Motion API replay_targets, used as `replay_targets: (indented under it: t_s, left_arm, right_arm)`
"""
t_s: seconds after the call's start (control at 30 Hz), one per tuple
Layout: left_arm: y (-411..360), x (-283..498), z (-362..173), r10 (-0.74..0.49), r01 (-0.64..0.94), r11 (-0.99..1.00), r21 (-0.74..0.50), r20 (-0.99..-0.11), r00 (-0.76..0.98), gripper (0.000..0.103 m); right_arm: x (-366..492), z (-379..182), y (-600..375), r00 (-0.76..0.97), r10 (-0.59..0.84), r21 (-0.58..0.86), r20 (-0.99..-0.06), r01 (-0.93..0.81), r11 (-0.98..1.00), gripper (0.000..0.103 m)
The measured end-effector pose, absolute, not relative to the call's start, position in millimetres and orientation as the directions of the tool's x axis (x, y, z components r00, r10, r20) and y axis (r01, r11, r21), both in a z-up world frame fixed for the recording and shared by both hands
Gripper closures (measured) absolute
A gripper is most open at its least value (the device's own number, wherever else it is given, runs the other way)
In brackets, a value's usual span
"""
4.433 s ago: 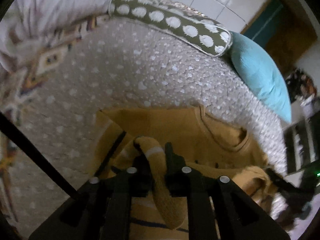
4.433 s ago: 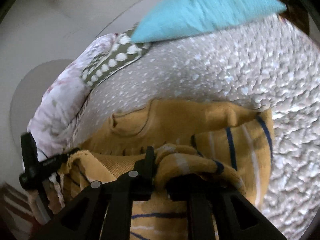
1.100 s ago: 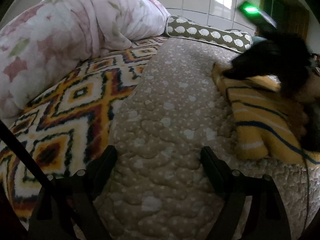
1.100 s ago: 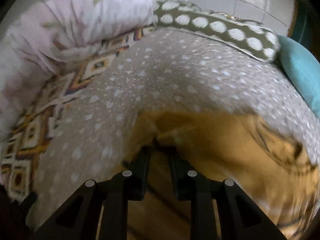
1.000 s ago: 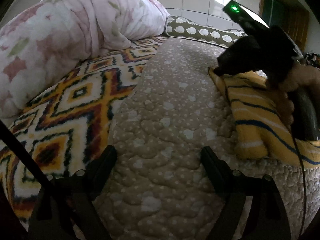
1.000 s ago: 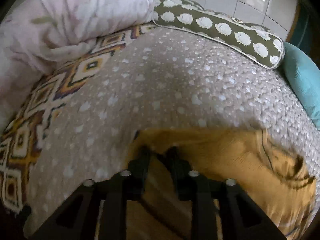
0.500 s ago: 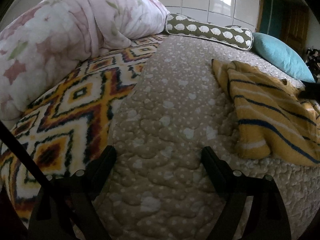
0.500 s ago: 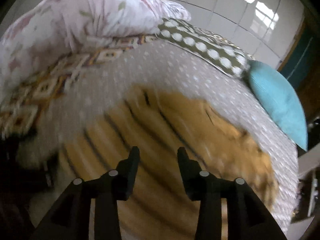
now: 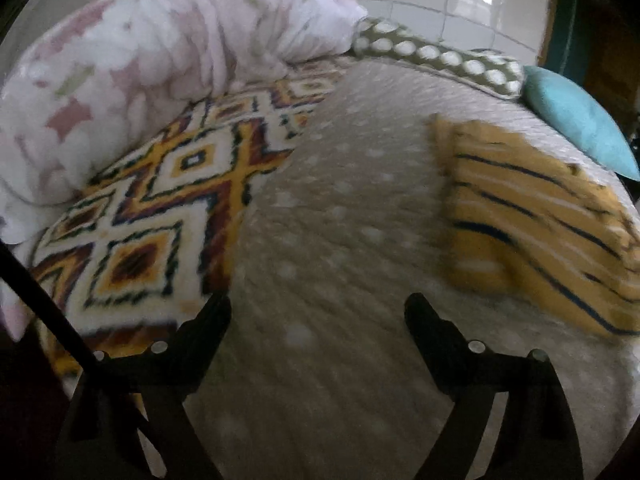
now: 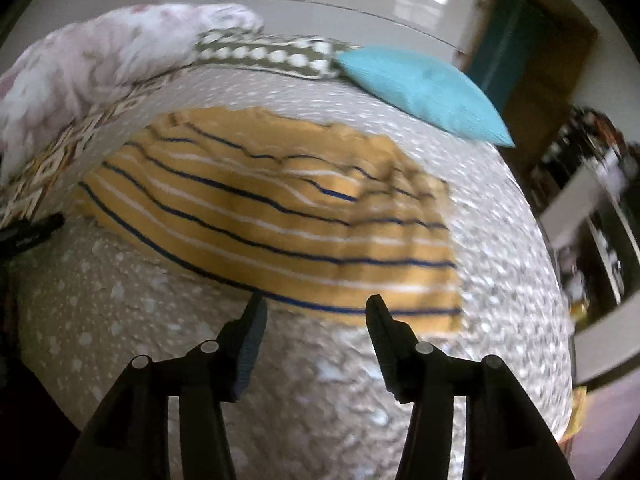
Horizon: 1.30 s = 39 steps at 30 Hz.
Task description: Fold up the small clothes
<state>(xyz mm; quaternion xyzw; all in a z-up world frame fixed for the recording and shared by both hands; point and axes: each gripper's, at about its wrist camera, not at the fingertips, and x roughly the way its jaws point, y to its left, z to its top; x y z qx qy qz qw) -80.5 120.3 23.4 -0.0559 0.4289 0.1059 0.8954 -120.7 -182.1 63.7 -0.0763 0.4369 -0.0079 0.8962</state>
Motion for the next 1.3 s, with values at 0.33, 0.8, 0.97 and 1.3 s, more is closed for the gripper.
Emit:
replay_targets:
  t_s: [0.33, 0.8, 0.97, 1.3]
  left_arm:
    - [20, -158, 94, 0.099, -0.089, 0.995, 0.049, -0.663, 0.742, 0.015]
    - [-19, -184, 106, 0.042, -0.007, 0.998, 0.055, -0.675, 0.736, 0.015]
    - [-25, -189, 109, 0.014, 0.020, 0.999, 0.041, -0.683, 0.731, 0.015]
    - [-44, -190, 105, -0.003, 0.069, 0.995, 0.068, -0.693, 0.721, 0.015]
  right_arm:
    - [-153, 75, -206, 0.658, -0.139, -0.147, -0.740, 0.045, 0.988, 0.045]
    - [-168, 83, -220, 0.675, -0.262, -0.230, -0.690, 0.139, 0.963, 0.043]
    - [-173, 90, -223, 0.686, -0.303, -0.252, -0.662, 0.178, 0.951, 0.038]
    - [-177, 94, -239, 0.681, -0.369, -0.274, -0.632, 0.249, 0.929, 0.037]
